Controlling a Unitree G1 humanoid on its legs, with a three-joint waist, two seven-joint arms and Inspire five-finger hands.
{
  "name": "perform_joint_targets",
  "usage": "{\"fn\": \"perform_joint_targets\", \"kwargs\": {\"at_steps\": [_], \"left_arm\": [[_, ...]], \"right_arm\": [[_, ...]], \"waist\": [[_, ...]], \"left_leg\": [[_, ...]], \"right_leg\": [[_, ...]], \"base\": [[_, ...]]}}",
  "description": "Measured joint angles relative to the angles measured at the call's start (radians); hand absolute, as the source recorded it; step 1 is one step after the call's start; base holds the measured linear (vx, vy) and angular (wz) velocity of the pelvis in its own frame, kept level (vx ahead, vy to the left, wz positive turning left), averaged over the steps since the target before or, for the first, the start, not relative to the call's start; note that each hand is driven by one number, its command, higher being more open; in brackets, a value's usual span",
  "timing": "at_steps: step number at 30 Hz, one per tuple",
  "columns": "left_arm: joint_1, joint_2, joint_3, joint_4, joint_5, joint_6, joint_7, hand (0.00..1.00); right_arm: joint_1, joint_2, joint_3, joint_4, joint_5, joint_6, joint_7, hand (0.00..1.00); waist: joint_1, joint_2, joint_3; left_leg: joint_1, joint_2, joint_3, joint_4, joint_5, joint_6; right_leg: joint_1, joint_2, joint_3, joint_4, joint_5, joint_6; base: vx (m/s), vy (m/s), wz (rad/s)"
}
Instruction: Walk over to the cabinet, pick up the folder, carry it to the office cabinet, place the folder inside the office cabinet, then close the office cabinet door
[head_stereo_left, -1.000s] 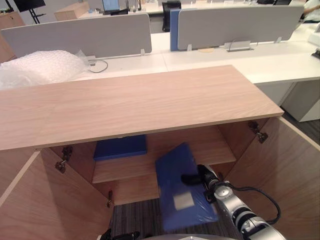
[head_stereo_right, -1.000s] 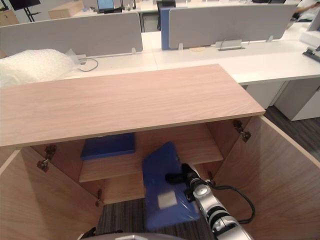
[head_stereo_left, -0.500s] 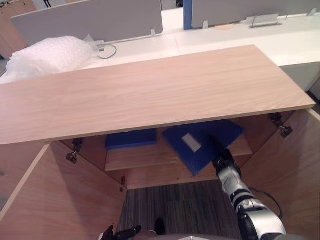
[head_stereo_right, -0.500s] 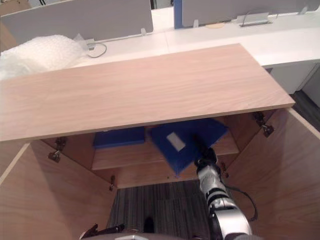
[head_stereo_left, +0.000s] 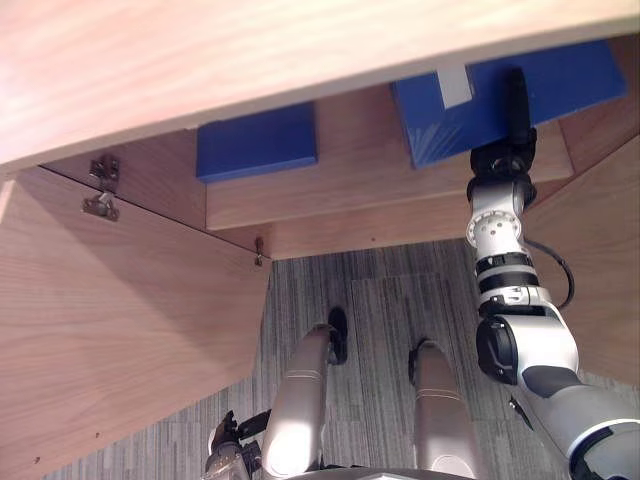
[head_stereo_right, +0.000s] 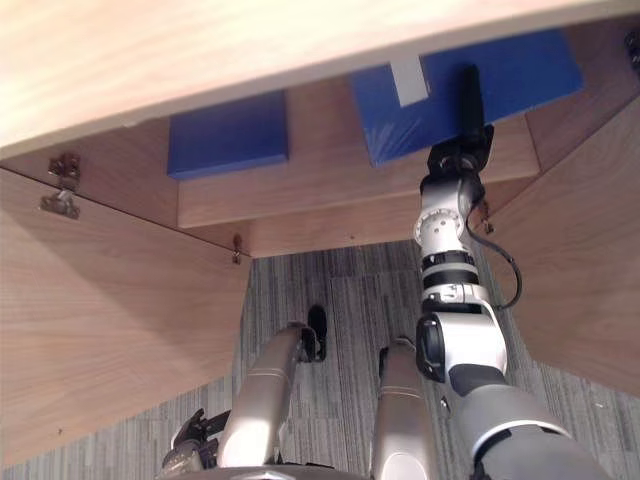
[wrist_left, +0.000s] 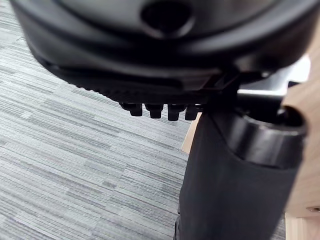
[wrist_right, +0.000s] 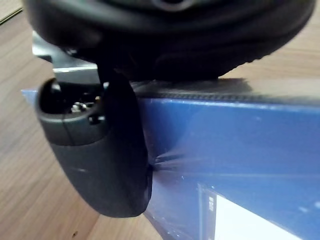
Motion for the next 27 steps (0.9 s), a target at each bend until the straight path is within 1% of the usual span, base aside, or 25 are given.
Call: {"fn": "perform_joint_targets", "kwargs": {"at_steps": [3, 4, 5, 10, 12, 15, 19, 22, 24, 27], "left_arm": [[-0.028, -0.02, 0.026, -0.019, -0.011, 0.001, 0.009, 1.0], [-0.034, -0.022, 0.032, -0.019, -0.016, 0.001, 0.012, 1.0], [-0.042, -0.026, 0.041, -0.02, -0.023, 0.001, 0.017, 1.0], [-0.065, -0.032, 0.046, -0.02, -0.029, 0.002, 0.034, 1.0], [-0.065, -0.032, 0.043, -0.02, -0.032, 0.002, 0.039, 1.0], [-0.058, -0.032, 0.026, -0.02, -0.049, 0.002, 0.048, 1.0], [-0.036, -0.019, -0.019, -0.025, -0.052, 0.0, 0.049, 1.0], [-0.02, -0.004, -0.082, -0.026, -0.057, 0.0, 0.049, 1.0], [-0.015, 0.001, -0.1, -0.027, -0.058, 0.001, 0.048, 1.0], [0.004, 0.011, -0.139, -0.041, -0.062, 0.0, 0.044, 1.0]], "right_arm": [[-0.034, -0.001, 0.0, 0.011, 0.051, -0.004, -0.016, 0.0], [-0.042, -0.001, 0.0, 0.019, 0.061, -0.004, -0.018, 0.0], [-0.057, -0.002, 0.0, 0.029, 0.073, -0.005, -0.031, 1.0], [-0.078, -0.01, 0.002, 0.067, 0.082, -0.009, -0.063, 1.0], [-0.09, -0.014, 0.004, 0.083, 0.078, 0.003, -0.073, 1.0], [-0.116, -0.026, 0.028, 0.099, 0.069, 0.034, -0.072, 1.0], [-0.172, -0.039, 0.112, 0.133, 0.068, 0.068, -0.064, 1.0], [-0.217, -0.051, 0.17, 0.176, 0.068, 0.087, -0.051, 1.0], [-0.23, -0.056, 0.187, 0.196, 0.068, 0.101, -0.048, 1.0], [-0.245, -0.069, 0.26, 0.252, 0.065, 0.119, -0.046, 1.0]], "waist": [[0.003, 0.003, 0.006], [0.004, 0.004, 0.006], [0.006, 0.004, 0.008], [0.021, 0.004, 0.009], [0.022, 0.005, 0.009], [0.022, 0.005, 0.008], [0.022, 0.01, 0.004], [0.033, 0.022, -0.004], [0.037, 0.027, -0.007], [0.04, 0.037, -0.014]], "left_leg": [[-0.046, -0.008, 0.009, 0.04, -0.01, -0.003], [-0.055, -0.008, 0.011, 0.05, -0.012, -0.001], [-0.071, -0.009, 0.015, 0.064, -0.014, 0.0], [-0.089, -0.017, 0.025, 0.08, -0.017, 0.001], [-0.081, -0.021, 0.027, 0.071, -0.017, 0.002], [-0.061, -0.028, 0.031, 0.055, -0.014, 0.006], [-0.027, -0.027, 0.031, 0.033, -0.013, 0.008], [0.002, -0.028, 0.027, 0.008, -0.012, 0.009], [0.01, -0.029, 0.026, 0.002, -0.012, 0.009], [0.023, -0.032, 0.02, -0.006, -0.012, 0.009]], "right_leg": [[-0.057, -0.011, 0.013, 0.057, -0.015, 0.018], [-0.068, -0.011, 0.015, 0.068, -0.019, 0.018], [-0.087, -0.013, 0.02, 0.087, -0.026, 0.021], [-0.12, -0.028, 0.021, 0.122, -0.038, 0.034], [-0.115, -0.035, 0.019, 0.126, -0.044, 0.022], [-0.102, -0.042, 0.019, 0.124, -0.048, 0.016], [-0.07, -0.043, 0.014, 0.103, -0.048, 0.014], [-0.039, -0.048, 0.001, 0.077, -0.048, 0.013], [-0.028, -0.053, -0.007, 0.068, -0.047, 0.012], [-0.009, -0.061, -0.023, 0.052, -0.046, 0.011]], "base": [[-0.06, 0.066, -0.01], [-0.02, 0.072, -0.01], [0.0, 0.071, 0.0], [0.01, 0.035, 0.01], [-0.01, 0.017, 0.04], [0.0, 0.003, 0.02], [0.01, 0.006, 0.0], [0.07, 0.042, 0.02], [0.06, 0.041, 0.04], [0.06, 0.048, 0.05]]}}
